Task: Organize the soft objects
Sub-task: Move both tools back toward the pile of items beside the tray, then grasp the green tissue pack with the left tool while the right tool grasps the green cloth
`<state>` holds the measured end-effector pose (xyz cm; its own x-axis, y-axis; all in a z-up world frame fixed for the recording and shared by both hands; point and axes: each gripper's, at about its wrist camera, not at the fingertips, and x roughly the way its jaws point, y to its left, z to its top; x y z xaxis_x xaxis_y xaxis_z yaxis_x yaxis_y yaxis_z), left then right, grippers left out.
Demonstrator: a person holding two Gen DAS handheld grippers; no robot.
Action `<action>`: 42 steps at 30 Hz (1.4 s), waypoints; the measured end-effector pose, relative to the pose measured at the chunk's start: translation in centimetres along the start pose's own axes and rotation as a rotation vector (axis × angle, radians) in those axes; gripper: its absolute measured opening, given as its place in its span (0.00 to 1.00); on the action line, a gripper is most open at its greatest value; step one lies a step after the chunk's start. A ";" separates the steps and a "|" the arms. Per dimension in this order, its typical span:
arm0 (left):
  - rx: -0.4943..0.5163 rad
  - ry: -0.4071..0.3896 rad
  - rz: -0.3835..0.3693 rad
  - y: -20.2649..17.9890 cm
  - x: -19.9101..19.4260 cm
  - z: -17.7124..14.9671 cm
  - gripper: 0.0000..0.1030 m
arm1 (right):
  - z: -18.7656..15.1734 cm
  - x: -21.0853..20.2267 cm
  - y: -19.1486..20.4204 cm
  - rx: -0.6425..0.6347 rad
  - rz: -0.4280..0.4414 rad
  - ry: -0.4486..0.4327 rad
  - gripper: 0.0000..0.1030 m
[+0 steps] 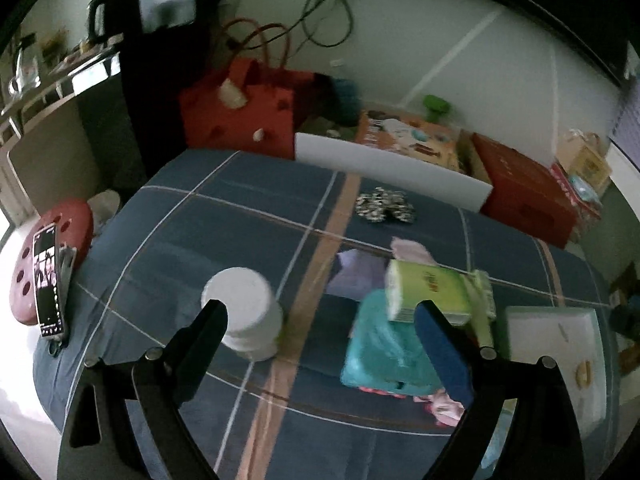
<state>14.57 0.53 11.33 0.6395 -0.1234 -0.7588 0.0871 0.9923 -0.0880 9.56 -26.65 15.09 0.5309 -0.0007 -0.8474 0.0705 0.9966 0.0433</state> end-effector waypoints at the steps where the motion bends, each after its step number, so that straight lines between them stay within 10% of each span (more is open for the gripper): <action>1: -0.005 0.001 0.004 0.3 0.1 0.0 0.92 | 0.2 0.3 0.6 -0.012 -0.003 0.004 1.00; 23: -0.117 0.033 -0.041 3.2 1.8 0.4 0.92 | -0.3 7.6 9.0 -0.184 0.077 0.182 0.98; 42: 0.067 0.027 -0.154 -3.3 2.2 1.2 0.92 | -0.7 12.9 7.9 -0.170 0.082 0.300 0.55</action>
<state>16.55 -3.03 10.73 0.5939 -0.2729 -0.7569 0.2335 0.9587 -0.1624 16.32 -18.74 4.13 0.2550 0.0792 -0.9637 -0.1175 0.9918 0.0504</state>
